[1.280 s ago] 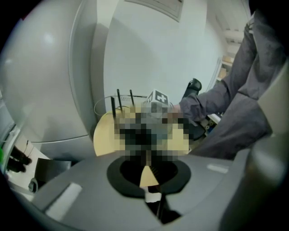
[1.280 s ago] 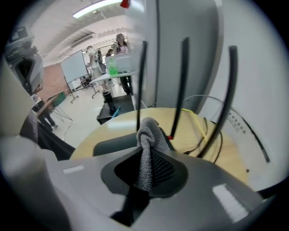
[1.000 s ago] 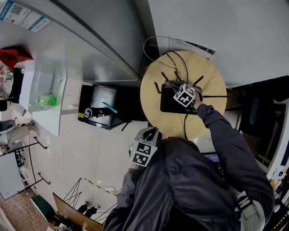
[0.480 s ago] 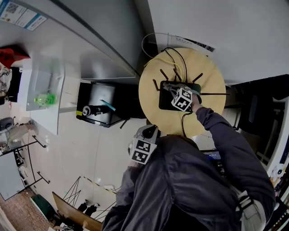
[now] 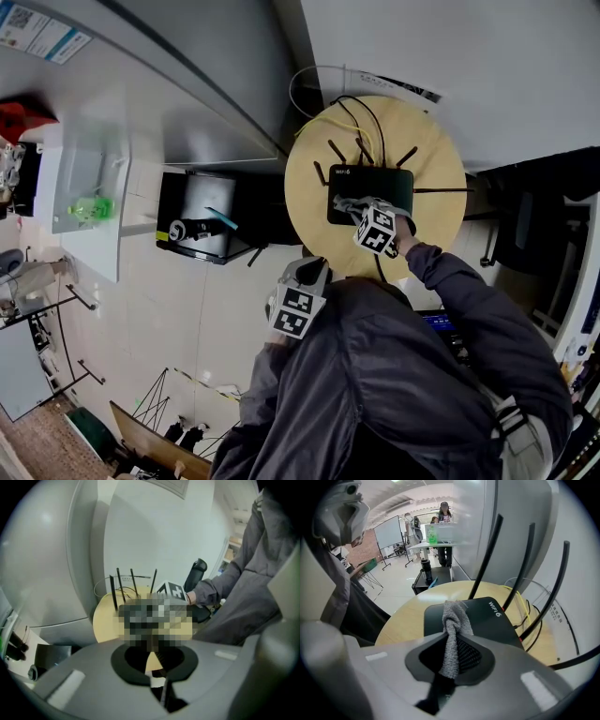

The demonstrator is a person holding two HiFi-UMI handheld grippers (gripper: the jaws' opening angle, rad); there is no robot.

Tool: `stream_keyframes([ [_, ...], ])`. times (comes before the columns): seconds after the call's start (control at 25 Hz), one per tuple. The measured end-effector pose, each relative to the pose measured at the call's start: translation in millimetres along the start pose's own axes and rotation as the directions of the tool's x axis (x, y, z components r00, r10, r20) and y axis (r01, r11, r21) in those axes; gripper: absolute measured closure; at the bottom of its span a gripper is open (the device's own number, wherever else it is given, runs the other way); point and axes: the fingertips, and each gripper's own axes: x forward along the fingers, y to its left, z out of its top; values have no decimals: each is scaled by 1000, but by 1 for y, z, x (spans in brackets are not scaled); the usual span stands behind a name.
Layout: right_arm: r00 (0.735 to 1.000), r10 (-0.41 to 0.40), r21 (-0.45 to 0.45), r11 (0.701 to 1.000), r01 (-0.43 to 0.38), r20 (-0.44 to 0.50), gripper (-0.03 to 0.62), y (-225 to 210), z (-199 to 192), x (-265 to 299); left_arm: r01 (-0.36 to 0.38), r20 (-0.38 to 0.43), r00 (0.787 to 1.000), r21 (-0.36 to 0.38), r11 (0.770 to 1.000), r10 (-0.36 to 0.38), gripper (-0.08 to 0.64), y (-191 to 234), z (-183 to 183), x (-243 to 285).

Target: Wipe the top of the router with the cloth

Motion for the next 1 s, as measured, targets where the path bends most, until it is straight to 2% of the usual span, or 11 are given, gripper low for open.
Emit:
stream_keyframes([
  [0.28,999,33,-6,999,-33,1,560,20,-5,-4,0,2,1000,11,1000,0,548,-1,4,-4],
  [0.36,997,76,10,997,-76,-11,560,20,-5,-3,0,4,1000,12,1000,0,548,-1,4,-4],
  [0.4,992,125,44,991,-124,-25,560,20,-6,-2,-2,5,1000,11,1000,2,546,-1,3,-4],
  [0.48,960,274,173,949,-262,-51,559,20,-13,-1,-4,6,1000,5,1000,4,548,-1,1,-3],
  [0.56,927,375,283,888,-363,11,560,10,-10,-5,-5,8,1000,8,1000,5,546,-2,2,-3],
  [0.6,929,368,305,880,-363,44,560,-2,-6,-8,-7,10,1000,11,1000,7,548,-3,2,-3],
  [0.64,942,330,308,892,-331,55,560,-18,-6,-10,-11,12,1000,9,1000,11,548,-3,2,-4],
  [0.72,975,222,283,933,-222,31,560,-49,-9,-13,-17,14,1000,-2,1000,17,548,-1,-2,-5],
  [0.8,992,129,244,961,-127,9,558,-72,-13,-12,-20,12,1000,-4,1000,20,548,0,-2,-6],
  [0.92,1000,-18,139,990,21,-18,558,-100,-18,-10,-23,12,1000,1,1000,23,548,0,1,-9],
  [1.0,995,-99,45,994,100,-33,558,-115,-21,-10,-23,11,1000,-6,1000,23,548,1,-3,-7],
])
